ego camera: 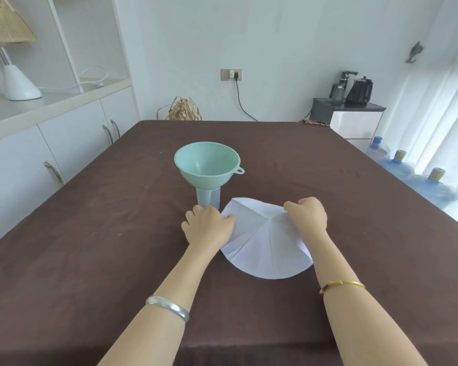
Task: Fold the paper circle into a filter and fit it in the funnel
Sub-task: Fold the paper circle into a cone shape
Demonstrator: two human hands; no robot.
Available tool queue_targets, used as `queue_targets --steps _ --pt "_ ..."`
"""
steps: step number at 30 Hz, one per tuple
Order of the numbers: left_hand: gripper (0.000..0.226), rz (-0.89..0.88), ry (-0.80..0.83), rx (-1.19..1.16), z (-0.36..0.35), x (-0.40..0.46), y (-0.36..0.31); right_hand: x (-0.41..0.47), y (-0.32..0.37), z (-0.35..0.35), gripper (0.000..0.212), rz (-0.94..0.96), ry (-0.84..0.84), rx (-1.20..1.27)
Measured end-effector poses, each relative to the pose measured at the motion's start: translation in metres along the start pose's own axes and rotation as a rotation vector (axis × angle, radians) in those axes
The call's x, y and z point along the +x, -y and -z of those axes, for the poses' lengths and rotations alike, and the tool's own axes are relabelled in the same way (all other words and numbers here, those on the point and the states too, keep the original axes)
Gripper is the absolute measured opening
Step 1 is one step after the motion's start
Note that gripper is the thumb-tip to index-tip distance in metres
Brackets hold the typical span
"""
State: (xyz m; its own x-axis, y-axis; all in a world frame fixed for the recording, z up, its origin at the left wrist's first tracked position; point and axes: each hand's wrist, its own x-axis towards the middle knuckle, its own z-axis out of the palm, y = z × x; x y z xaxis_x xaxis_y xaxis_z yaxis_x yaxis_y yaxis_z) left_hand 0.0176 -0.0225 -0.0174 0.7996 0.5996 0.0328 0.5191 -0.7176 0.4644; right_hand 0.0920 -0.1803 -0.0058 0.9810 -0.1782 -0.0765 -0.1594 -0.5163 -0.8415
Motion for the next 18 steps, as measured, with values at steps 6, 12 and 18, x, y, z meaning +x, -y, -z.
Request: queue_targets --steps 6,12,18 --pt "0.026 0.009 0.048 -0.262 0.007 -0.006 -0.007 -0.001 -0.002 0.005 0.024 0.037 -0.036 0.134" --pt "0.027 -0.073 -0.044 -0.591 0.016 -0.021 -0.02 -0.007 -0.003 0.003 0.025 0.018 -0.189 0.34" --pt "0.013 -0.18 -0.087 -0.78 0.035 -0.039 -0.042 -0.006 -0.004 0.01 0.036 0.001 -0.301 0.551"
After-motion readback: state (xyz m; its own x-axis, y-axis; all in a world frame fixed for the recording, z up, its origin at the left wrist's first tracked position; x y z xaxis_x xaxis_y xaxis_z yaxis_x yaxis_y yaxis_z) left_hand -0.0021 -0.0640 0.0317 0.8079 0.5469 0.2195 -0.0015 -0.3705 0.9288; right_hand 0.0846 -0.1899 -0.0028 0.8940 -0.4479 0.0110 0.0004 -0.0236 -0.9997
